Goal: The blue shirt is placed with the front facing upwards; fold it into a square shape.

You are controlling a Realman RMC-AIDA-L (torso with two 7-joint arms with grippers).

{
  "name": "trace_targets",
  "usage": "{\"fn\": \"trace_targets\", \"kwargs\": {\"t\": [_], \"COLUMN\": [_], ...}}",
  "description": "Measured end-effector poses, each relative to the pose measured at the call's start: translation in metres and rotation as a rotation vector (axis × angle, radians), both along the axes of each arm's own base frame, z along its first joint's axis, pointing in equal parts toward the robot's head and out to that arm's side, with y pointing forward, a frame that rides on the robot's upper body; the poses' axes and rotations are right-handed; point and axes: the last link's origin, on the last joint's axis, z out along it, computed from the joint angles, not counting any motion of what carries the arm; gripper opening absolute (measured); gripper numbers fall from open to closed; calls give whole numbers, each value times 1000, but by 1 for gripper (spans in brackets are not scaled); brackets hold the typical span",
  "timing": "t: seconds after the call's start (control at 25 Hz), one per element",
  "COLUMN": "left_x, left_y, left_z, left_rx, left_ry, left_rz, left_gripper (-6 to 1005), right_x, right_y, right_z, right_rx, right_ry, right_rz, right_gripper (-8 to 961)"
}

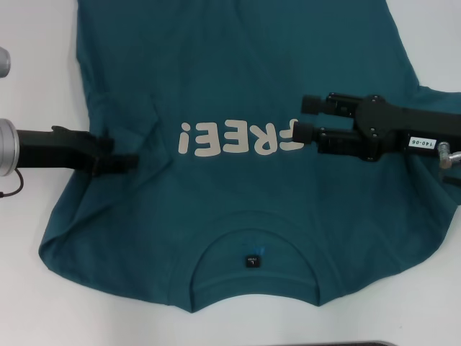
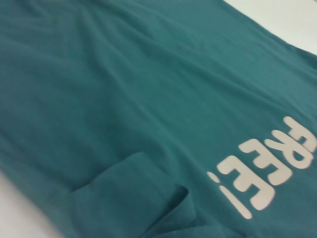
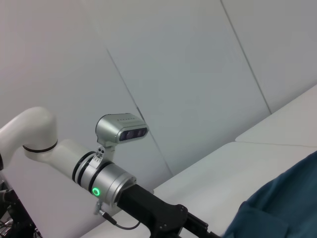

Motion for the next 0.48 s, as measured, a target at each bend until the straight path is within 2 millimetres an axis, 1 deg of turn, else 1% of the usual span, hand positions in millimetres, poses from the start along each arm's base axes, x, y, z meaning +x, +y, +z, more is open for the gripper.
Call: {"fn": "trace_targets", "kwargs": {"t": [0.2,0.48], "left_x": [5,8], "left_y": [-1,-6], "left_z": [1,-2], "left_rx": [-16,-57], "left_ry": [-7,-17], "left_rz": [-17,-37], "left_gripper": [643,643], "right_x": [0,1], "right_y": [0,-1], "right_z": [0,0], "right_rx": [3,3], "right_ry": [-2,-1], "right_rz": [0,-4], "right_gripper": [763,762]}}
